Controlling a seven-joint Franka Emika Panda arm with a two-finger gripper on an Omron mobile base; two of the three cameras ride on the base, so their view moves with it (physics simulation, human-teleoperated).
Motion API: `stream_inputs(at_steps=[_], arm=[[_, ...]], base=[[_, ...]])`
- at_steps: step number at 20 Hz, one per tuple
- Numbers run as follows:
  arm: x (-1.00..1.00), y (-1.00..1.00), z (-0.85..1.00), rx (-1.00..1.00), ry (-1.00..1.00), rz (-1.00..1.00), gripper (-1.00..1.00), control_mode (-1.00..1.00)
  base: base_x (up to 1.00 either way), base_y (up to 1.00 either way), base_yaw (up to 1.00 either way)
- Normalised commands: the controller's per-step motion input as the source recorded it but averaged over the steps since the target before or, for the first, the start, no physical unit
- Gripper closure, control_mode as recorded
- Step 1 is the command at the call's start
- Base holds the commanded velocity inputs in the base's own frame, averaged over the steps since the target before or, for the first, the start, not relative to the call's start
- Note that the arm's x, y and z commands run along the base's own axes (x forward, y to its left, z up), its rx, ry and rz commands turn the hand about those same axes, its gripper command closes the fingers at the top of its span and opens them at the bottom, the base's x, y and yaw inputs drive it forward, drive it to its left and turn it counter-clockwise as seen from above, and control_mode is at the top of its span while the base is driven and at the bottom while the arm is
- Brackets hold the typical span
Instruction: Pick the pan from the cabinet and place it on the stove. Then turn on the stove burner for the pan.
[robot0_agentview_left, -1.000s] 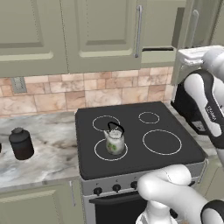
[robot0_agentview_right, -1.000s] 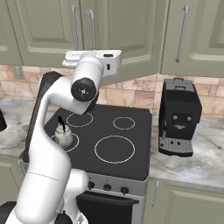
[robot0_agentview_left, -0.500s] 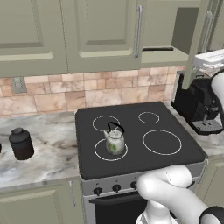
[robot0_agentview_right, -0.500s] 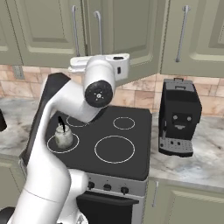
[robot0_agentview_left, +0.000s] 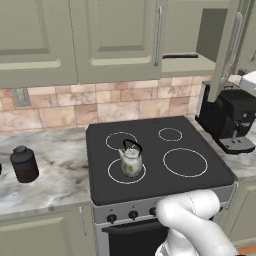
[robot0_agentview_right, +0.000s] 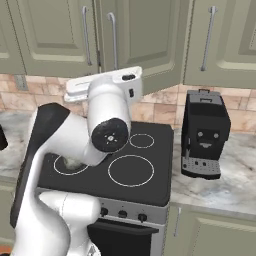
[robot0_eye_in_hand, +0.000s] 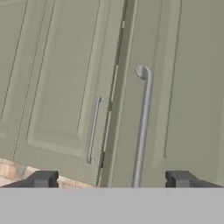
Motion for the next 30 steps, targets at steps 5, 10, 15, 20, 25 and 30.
stream_inputs(at_steps=[5,10,15,20,25,30], arm=[[-0.79,0.78,0.13,-0.18,-0.14,-0.02,-1.0,-1.0],[-0.26,1.0,0.08,-0.29,-0.03,-0.07,-1.0,-1.0],[0.17,0.95,-0.02,-0.39,0.04,-0.17,-1.0,-1.0],[0.48,0.35,-0.29,-0.32,0.23,-0.4,-1.0,-1.0],[0.72,0.0,-0.36,-0.28,0.32,-0.44,-1.0,-1.0],[0.78,-0.04,-0.32,-0.24,0.34,-0.43,-1.0,-1.0]], base=[[0.0,0.0,0.0],[0.0,0.0,0.0],[0.0,0.0,0.0],[0.0,0.0,0.0],[0.0,0.0,0.0],[0.0,0.0,0.0]])
